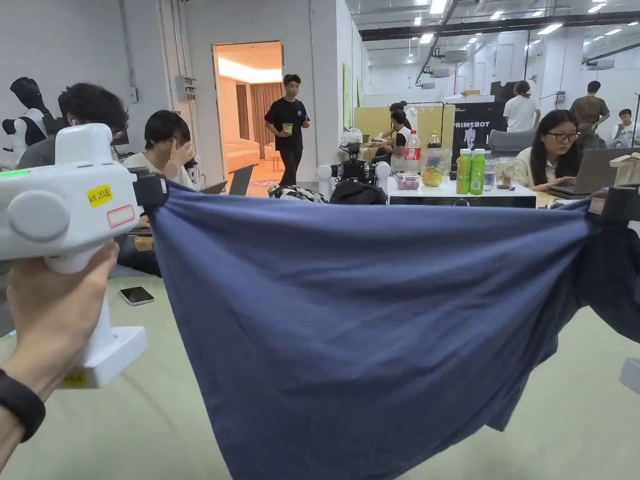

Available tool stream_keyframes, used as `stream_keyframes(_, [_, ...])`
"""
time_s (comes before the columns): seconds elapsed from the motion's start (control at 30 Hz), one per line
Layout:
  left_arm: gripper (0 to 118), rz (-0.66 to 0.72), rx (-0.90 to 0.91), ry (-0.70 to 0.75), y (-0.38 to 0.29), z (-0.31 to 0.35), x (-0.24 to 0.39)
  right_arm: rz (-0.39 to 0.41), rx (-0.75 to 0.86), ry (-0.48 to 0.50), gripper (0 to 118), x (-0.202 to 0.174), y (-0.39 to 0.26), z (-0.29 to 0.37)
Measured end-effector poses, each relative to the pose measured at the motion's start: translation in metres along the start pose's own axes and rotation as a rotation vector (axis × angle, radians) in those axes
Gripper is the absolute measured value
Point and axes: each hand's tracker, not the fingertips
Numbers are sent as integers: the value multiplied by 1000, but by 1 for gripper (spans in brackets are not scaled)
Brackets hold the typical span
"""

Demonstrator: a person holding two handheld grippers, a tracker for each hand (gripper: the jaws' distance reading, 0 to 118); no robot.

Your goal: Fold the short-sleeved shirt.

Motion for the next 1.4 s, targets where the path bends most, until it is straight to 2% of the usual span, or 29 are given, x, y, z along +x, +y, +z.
stream_keyframes(0.17, [0, 20, 1, 34, 12, -53, -1, 50, 14, -14, 0, -3, 22, -61])
stream_keyframes(0.3, [0, 63, -23, 43, 15, -90, -1, 121, 0, -100, 0, -12, 31, -104])
stream_keyframes(0.37, [0, 54, -28, 55, 14, -104, 1, 133, -4, -100, 0, -13, 34, -121])
stream_keyframes(0.5, [0, -11, -73, 59, 16, -127, 3, 137, -4, -97, 0, -9, 38, -138])
stream_keyframes(0.6, [0, 51, -66, 43, 11, -134, 3, 116, -10, -90, 0, -3, 36, -149])
stream_keyframes(0.73, [0, 51, -120, 31, -28, -138, 5, 95, -75, -97, 0, 9, 6, -160])
stream_keyframes(0.8, [0, 131, -152, 2, -58, -133, 0, 100, -119, -100, 0, 18, -20, -158])
stream_keyframes(0.87, [0, 188, -168, 0, -92, -115, -5, 93, -145, -88, 0, 27, -50, -148])
stream_keyframes(1.03, [0, 90, -262, -29, -148, -64, -11, 130, -208, -70, 0, 43, -115, -91])
stream_keyframes(1.1, [0, 125, -270, -47, -167, -35, -15, 140, -239, -74, 0, 47, -138, -63])
stream_keyframes(1.2, [0, 149, -308, -75, -194, 16, -12, 65, -276, -110, 0, 56, -180, -15])
stream_keyframes(1.27, [0, 175, -338, -89, -213, 48, -9, -54, -300, -134, 0, 65, -213, 15])
stream_keyframes(1.3, [0, 216, -377, -106, -223, 61, -9, -82, -316, -130, 0, 67, -228, 25])
stream_keyframes(1.33, [0, 239, -380, -115, -234, 76, -10, -54, -398, -127, 0, 69, -240, 37])
stream_keyframes(1.37, [0, 249, -393, -115, -245, 90, -13, -52, -405, -178, 0, 68, -256, 50])
stream_keyframes(1.4, [0, 256, -428, -122, -257, 99, -18, -58, -404, -152, 0, 68, -268, 64])
